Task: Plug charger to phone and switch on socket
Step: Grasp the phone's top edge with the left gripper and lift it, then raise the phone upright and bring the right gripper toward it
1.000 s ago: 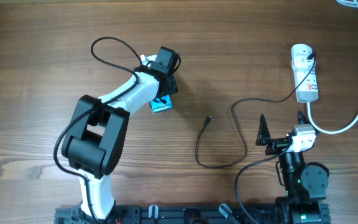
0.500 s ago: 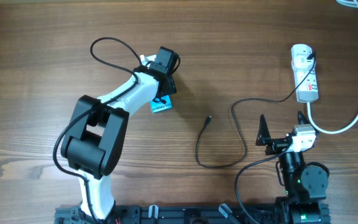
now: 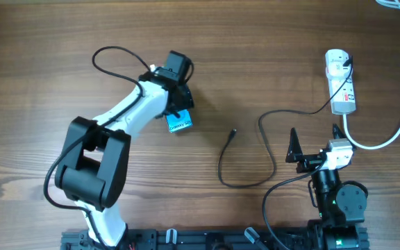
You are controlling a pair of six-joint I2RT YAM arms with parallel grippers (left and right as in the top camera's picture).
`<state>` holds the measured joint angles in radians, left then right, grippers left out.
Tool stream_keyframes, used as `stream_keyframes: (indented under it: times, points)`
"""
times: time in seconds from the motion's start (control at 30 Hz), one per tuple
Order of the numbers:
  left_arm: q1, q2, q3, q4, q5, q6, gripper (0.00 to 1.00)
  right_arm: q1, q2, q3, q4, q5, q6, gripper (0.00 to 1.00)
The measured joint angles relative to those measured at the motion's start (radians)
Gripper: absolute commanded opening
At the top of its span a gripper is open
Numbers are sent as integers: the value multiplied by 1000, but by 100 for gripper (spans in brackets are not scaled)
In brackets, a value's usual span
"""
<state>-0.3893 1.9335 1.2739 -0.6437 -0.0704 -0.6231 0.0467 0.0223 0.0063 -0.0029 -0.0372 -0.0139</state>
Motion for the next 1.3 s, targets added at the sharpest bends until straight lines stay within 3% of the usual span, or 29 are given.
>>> stream_keyframes:
  times: [0.33,0.4,0.43,0.6,0.7,0.83,0.87,0.93,1.07,1.3]
  points:
    - [116,0,0,-30,460,-11,74,0,0,0,5,-11,3,100]
    - [123,0,0,-29,575,-11,74,0,1,0,81,-126,91,100]
    - [123,0,-1,-16,642,2,74,-1,1,1,113,-257,208,100]
    - [123,0,-2,53,822,38,74,-1,55,100,44,-461,479,100]
    - [123,0,-3,113,933,43,74,-2,285,409,-216,-558,480,100]
    - [123,-1,-3,141,986,43,75,-2,729,882,-782,-657,371,100]
    - [123,-1,-3,148,991,43,75,-2,848,1002,-815,-667,347,100]
    - [123,-1,-3,160,1001,45,75,-3,1007,1151,-813,-706,333,86]
    - [123,-2,-5,219,1041,42,75,59,1203,1176,-828,-770,335,80]
    - [109,-2,-5,269,1052,41,77,363,1485,1176,-765,-593,422,72]
